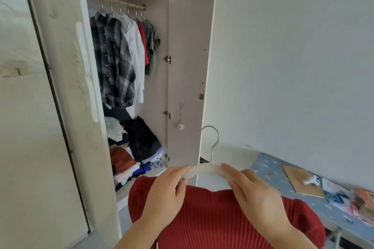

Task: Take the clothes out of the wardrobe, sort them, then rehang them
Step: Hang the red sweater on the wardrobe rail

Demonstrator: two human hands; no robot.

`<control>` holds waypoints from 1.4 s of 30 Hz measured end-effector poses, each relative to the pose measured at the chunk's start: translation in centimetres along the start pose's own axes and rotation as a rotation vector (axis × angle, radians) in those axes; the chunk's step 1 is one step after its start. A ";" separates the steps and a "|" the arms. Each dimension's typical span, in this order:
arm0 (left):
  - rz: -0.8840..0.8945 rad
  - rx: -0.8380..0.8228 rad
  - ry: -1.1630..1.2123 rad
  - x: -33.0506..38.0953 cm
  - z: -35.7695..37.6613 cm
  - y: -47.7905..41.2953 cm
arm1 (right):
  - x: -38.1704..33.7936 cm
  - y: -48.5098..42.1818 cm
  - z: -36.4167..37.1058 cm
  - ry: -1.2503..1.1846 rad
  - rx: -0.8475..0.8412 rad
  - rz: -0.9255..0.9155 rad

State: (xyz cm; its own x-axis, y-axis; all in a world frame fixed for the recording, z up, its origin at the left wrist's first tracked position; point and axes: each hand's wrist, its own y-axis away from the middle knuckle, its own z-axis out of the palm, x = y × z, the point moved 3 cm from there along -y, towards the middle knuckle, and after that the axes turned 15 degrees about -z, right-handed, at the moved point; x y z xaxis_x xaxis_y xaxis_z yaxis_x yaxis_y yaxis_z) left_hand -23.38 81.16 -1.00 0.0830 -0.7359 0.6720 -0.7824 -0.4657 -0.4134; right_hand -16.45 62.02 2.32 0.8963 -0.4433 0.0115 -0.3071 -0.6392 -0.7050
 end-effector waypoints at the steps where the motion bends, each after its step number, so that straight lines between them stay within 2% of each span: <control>1: -0.023 0.012 -0.010 -0.2 0.3 -1.4 | 1.3 -1.3 1.0 -0.013 0.005 -0.025; 9: -0.162 0.133 -0.062 -3.0 1.7 -12.3 | 8.9 -11.7 9.8 -0.070 0.044 -0.189; 20: -0.237 0.255 -0.074 -13.3 3.1 -30.1 | 15.4 -27.8 24.5 -0.081 0.021 -0.314; 26: -0.292 0.306 -0.108 -18.0 1.6 -39.2 | 17.3 -37.1 31.4 -0.155 -0.007 -0.366; 34: -0.403 0.466 -0.201 -25.3 -1.1 -49.6 | 18.0 -50.1 41.6 -0.258 0.003 -0.549; 38: -0.449 0.544 -0.238 -27.5 -3.6 -55.3 | 17.8 -57.0 44.9 -0.283 0.027 -0.576; 42: -0.465 0.624 -0.275 -29.4 -7.4 -60.6 | 16.4 -64.3 47.0 -0.225 -0.053 -0.625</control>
State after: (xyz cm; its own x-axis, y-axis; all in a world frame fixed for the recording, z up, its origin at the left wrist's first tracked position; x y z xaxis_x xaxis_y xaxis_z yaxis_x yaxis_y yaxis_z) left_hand 17.06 134.69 8.80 0.5257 -0.4566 0.7178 -0.1504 -0.8804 -0.4498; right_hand 33.07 125.36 14.52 0.9541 0.1591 0.2538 0.2815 -0.7661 -0.5779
